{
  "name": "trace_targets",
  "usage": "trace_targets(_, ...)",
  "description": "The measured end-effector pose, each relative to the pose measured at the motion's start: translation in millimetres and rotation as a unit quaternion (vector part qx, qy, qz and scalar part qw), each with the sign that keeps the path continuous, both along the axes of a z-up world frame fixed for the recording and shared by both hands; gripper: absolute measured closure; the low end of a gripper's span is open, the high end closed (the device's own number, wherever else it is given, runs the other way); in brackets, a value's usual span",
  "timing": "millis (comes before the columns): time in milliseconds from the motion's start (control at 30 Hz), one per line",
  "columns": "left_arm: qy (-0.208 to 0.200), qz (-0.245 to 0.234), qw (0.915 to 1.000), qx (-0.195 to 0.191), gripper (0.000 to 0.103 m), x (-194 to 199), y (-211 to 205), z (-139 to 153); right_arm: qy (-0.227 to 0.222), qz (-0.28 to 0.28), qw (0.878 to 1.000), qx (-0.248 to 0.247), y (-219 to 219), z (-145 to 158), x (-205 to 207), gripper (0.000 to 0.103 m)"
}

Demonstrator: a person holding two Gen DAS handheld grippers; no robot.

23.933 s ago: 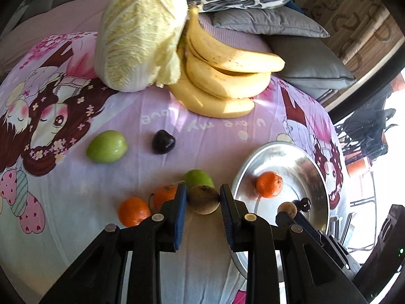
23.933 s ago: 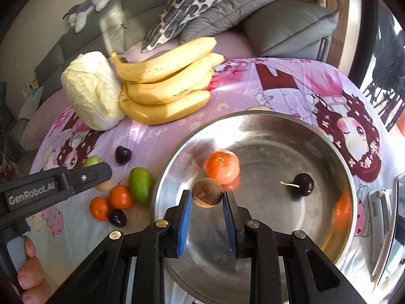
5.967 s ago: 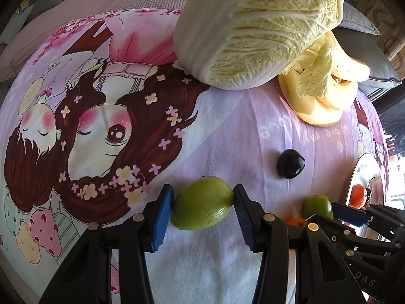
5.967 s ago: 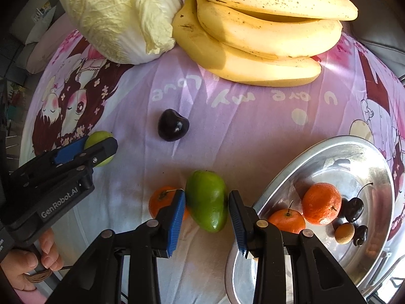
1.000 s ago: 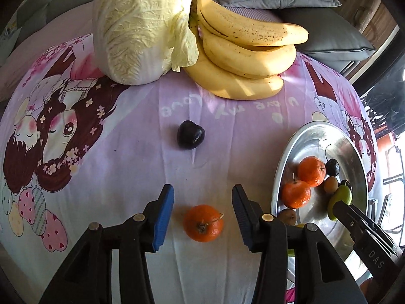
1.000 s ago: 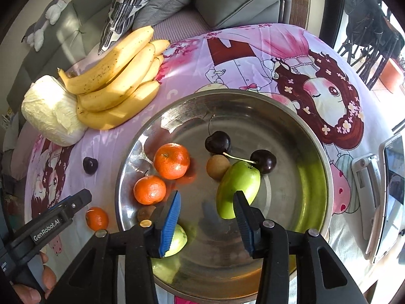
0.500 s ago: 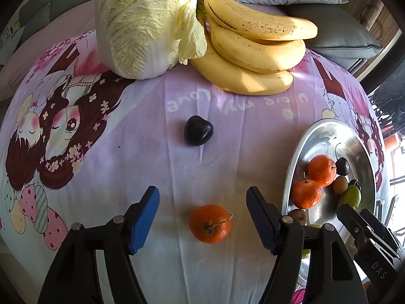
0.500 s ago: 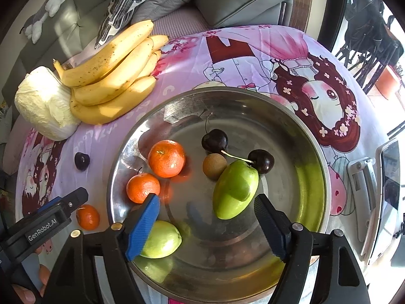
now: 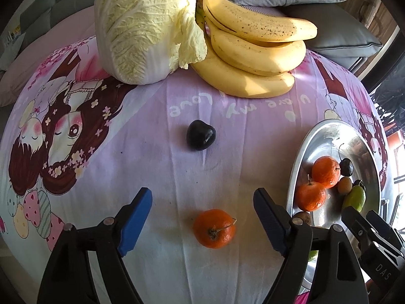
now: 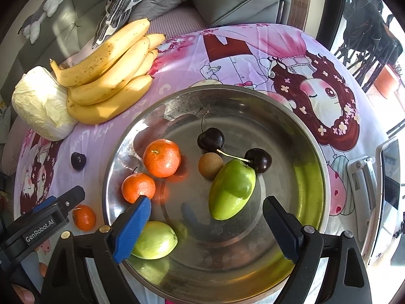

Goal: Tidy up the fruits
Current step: 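Move both tools back toward the loose tangerine and dark cherry on the cloth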

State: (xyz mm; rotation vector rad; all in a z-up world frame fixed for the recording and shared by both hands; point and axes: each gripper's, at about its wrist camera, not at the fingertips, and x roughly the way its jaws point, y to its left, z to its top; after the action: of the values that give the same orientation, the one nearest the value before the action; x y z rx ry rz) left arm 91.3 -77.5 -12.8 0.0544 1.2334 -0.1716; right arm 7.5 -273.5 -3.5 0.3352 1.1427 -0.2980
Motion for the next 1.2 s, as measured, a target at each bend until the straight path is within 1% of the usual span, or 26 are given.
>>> trace_targets(67,-0.003,0.002,1.0000,-0.001,0.019,0,1,0,-0.003,0.000,1.000,-0.002,0,1,0,0.011)
trace_targets(100,-0.004,0.003,1.0000,-0.001,0.014,1,2,0,-0.005,0.000,1.000,0.000,0,2,-1,0.010)
trace_targets(133,-0.006,0.004,1.0000,-0.003,0.009,1,3,1,-0.007,0.000,1.000,0.001,0,2,-1,0.004)
trace_targets(167,-0.009,0.006,0.9999,-0.004,0.008,1,4,2,-0.010,0.000,1.000,0.003,0,3,-1,0.000)
trace_targets(267,-0.016,0.009,0.9998,-0.007,0.008,1,6,4,-0.015,-0.001,1.000,0.007,0,4,-2,0.000)
trace_targets(700,-0.024,0.009,0.9995,-0.019,0.008,-3,7,7,-0.014,0.005,1.000,0.011,0,2,0,0.000)
trace_targets(933,-0.028,0.000,0.9991,-0.031,0.008,-5,6,10,-0.016,0.013,1.000,0.011,3,3,2,0.000)
trace_targets(1067,-0.030,-0.002,0.9991,-0.030,0.008,-5,7,11,-0.022,0.018,1.000,0.006,9,7,3,0.000)
trace_targets(1200,-0.034,0.004,0.9990,-0.030,0.008,-4,18,16,-0.039,0.036,0.999,0.009,21,12,6,0.000)
